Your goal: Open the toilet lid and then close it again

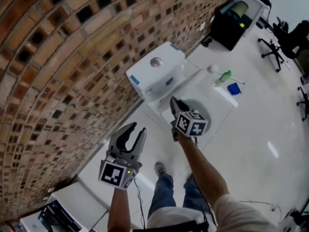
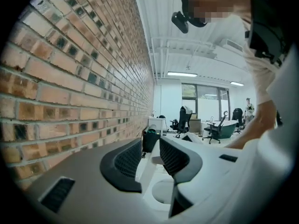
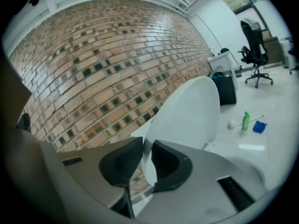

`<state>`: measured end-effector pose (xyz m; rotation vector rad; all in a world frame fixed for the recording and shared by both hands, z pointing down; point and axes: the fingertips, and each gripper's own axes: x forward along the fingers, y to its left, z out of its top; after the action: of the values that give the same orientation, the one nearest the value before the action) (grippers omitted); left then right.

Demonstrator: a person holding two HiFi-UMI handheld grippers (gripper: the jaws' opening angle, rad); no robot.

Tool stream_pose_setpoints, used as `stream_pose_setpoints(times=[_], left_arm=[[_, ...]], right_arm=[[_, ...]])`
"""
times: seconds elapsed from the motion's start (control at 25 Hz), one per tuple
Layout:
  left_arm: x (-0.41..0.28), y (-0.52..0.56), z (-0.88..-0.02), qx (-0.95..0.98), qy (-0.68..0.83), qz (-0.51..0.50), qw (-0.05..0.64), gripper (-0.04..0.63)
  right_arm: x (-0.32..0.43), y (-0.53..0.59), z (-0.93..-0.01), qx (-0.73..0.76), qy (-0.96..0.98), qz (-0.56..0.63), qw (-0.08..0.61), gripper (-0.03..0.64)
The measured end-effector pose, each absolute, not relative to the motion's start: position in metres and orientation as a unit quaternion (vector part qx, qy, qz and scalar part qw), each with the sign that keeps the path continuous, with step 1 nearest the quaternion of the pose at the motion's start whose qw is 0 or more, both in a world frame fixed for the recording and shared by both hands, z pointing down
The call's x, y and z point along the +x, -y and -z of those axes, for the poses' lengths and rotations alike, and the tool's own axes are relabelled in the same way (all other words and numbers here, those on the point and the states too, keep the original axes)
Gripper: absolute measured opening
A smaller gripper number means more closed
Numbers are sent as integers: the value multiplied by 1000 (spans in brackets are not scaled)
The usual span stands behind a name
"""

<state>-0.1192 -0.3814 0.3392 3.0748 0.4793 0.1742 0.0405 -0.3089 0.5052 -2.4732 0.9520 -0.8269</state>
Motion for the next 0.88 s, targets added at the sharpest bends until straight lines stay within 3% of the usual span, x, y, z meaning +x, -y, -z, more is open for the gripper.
stream_pose_setpoints(times=[0.28, 0.88], left_arm=[[-119, 322, -373, 974, -213, -74, 25, 118], [-132, 264, -462, 949, -281, -132, 60, 118]], right_arm=[[-34, 191, -569, -840, -274, 304, 357, 83], [-96, 76, -741, -728, -180, 221, 623, 123]])
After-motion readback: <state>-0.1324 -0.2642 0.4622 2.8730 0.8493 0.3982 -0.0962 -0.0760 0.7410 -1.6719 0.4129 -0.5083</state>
